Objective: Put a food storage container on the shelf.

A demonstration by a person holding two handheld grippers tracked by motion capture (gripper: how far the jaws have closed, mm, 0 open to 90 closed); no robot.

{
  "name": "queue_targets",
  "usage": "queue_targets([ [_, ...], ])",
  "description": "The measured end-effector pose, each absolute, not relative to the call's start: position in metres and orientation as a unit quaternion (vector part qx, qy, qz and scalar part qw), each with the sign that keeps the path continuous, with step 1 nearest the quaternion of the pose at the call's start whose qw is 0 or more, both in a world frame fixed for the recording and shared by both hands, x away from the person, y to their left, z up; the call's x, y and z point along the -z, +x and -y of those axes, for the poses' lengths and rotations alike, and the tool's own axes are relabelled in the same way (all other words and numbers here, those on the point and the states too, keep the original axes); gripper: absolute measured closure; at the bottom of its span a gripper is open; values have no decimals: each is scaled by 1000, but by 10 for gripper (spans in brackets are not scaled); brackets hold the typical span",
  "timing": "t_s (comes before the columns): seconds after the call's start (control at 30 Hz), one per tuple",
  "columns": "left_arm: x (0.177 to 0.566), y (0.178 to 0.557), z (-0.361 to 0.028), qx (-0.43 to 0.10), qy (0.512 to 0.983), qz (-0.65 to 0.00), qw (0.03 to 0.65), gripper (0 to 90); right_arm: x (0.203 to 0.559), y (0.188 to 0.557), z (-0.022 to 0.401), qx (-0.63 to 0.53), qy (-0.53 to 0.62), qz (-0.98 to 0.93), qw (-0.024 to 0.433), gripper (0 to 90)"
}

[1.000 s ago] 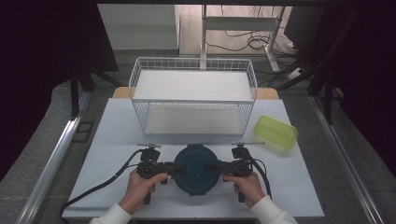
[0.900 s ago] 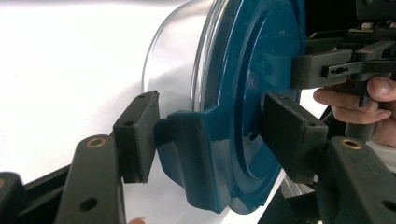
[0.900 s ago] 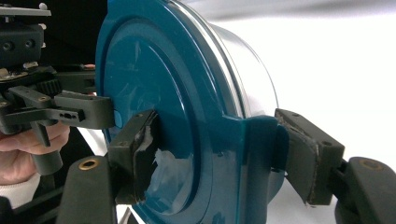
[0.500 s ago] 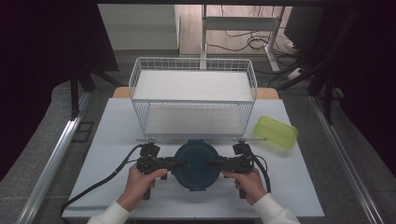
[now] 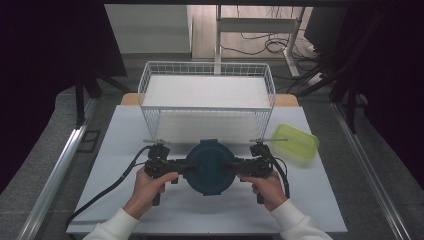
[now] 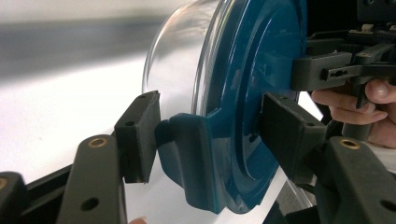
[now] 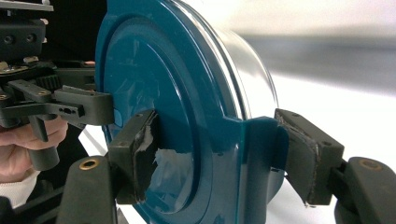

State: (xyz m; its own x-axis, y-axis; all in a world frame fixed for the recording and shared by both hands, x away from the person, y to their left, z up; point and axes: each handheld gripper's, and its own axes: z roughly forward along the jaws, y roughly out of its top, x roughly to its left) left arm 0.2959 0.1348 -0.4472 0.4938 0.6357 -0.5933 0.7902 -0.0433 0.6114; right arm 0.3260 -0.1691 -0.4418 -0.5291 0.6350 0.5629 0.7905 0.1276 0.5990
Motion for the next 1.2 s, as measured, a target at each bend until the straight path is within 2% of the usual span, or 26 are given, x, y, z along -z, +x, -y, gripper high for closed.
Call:
queue_targets([
  [0.6, 410, 309, -135, 54, 727, -478, 490, 402, 409, 337, 170, 479, -465, 742, 67, 322],
  [1.2, 362, 330, -133, 26, 721, -466, 512, 408, 361, 357, 172, 501, -446, 741, 42, 322],
])
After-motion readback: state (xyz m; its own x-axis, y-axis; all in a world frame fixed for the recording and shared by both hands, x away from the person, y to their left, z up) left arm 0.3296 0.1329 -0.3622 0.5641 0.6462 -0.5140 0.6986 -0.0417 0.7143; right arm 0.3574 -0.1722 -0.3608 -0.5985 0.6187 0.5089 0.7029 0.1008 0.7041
